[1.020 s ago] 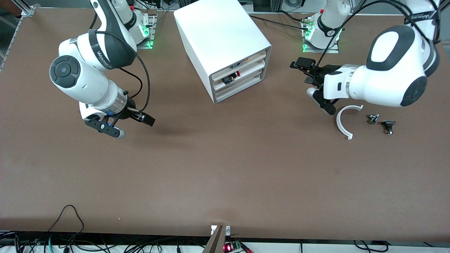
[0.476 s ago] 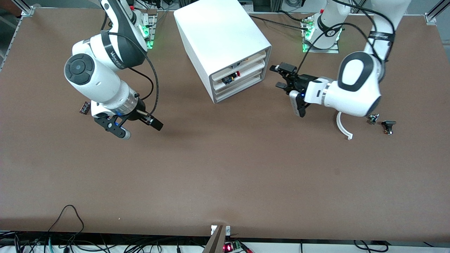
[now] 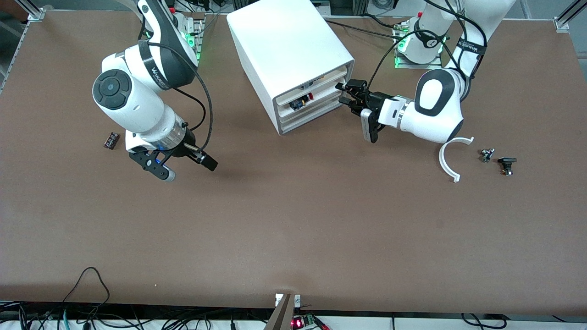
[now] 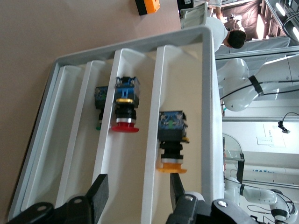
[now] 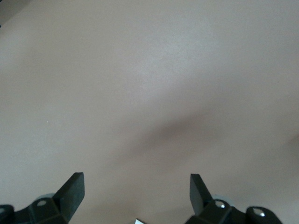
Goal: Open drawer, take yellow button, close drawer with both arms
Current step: 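Pull the drawer open with the left gripper while the right gripper approaches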
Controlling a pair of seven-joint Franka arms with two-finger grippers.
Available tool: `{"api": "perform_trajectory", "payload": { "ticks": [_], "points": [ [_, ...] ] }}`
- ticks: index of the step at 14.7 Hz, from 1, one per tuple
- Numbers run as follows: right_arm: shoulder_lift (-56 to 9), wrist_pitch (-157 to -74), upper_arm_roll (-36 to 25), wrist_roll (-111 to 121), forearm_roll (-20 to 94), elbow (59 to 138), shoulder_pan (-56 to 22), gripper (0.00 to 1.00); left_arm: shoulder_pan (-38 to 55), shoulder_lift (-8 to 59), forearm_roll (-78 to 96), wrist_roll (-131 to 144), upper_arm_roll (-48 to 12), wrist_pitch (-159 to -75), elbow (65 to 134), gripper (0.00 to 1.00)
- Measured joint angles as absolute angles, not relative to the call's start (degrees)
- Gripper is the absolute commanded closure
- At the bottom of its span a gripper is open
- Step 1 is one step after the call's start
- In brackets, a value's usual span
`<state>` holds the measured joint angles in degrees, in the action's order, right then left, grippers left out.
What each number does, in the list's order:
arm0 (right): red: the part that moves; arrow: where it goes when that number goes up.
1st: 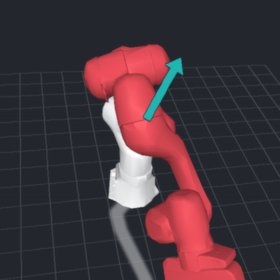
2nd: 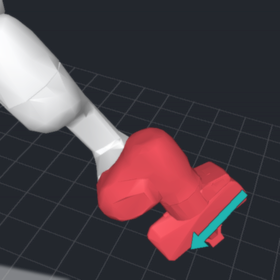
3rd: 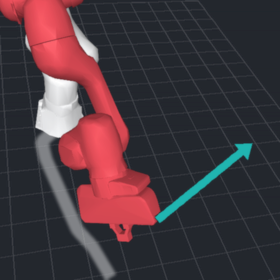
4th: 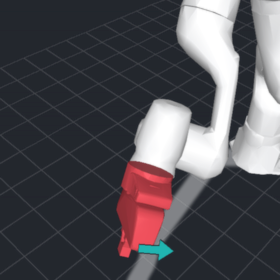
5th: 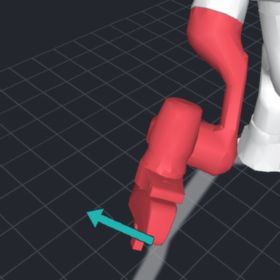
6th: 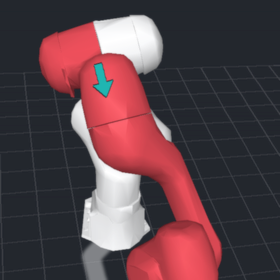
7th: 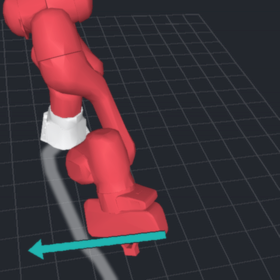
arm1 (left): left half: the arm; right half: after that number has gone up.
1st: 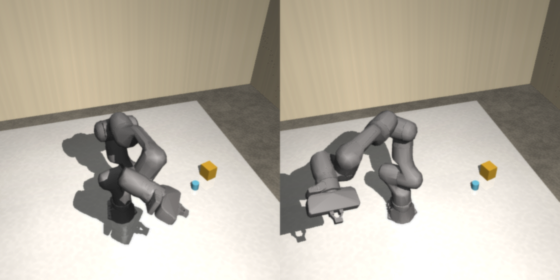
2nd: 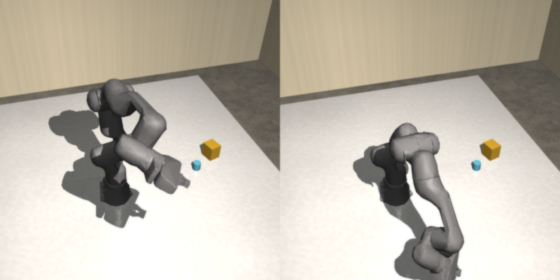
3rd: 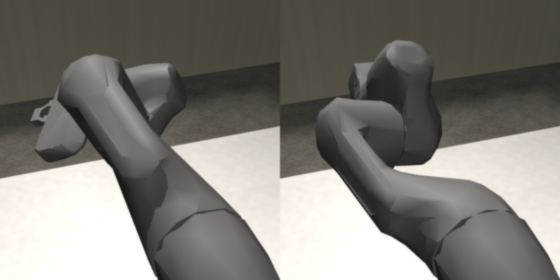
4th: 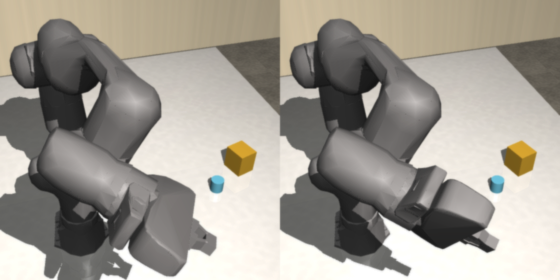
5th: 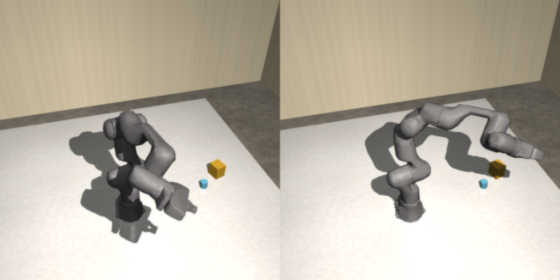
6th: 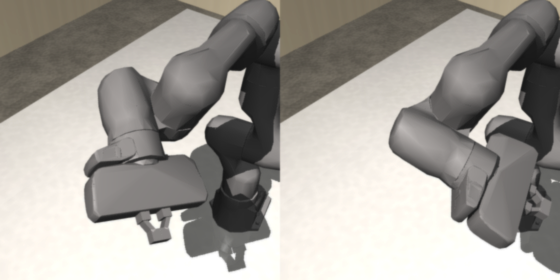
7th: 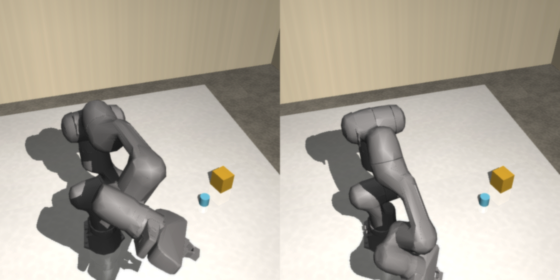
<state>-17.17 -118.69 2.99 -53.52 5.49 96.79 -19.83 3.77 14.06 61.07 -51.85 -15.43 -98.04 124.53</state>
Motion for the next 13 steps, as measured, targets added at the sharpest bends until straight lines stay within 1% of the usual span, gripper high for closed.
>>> {"api": "perform_trajectory", "payload": {
  "ticks": [2, 5, 9, 13],
  "points": [
    [-17.18, -118.99, 2.99, -54.02, 5.49, 96.79, -19.85, 0.00, 3.74, 14.05, 62.81, -53.09, -15.46, -98.02, 126.36, 0.46],
    [-17.20, -119.54, 3.01, -54.96, 5.89, 96.79, -19.99, 0.00, 3.74, 13.97, 65.02, -53.79, -16.11, -97.99, 128.51, 0.45],
    [-17.21, -121.28, 3.01, -56.93, 10.50, 96.56, -20.47, 0.00, 3.74, 13.86, 65.18, -53.84, -16.53, -97.91, 129.79, 0.47],
    [-17.37, -121.42, 2.99, -59.36, 14.29, 95.32, -20.47, 0.00, 3.18, 12.38, 65.22, -53.98, -16.63, -94.64, 130.50, 0.46]
  ]
}}
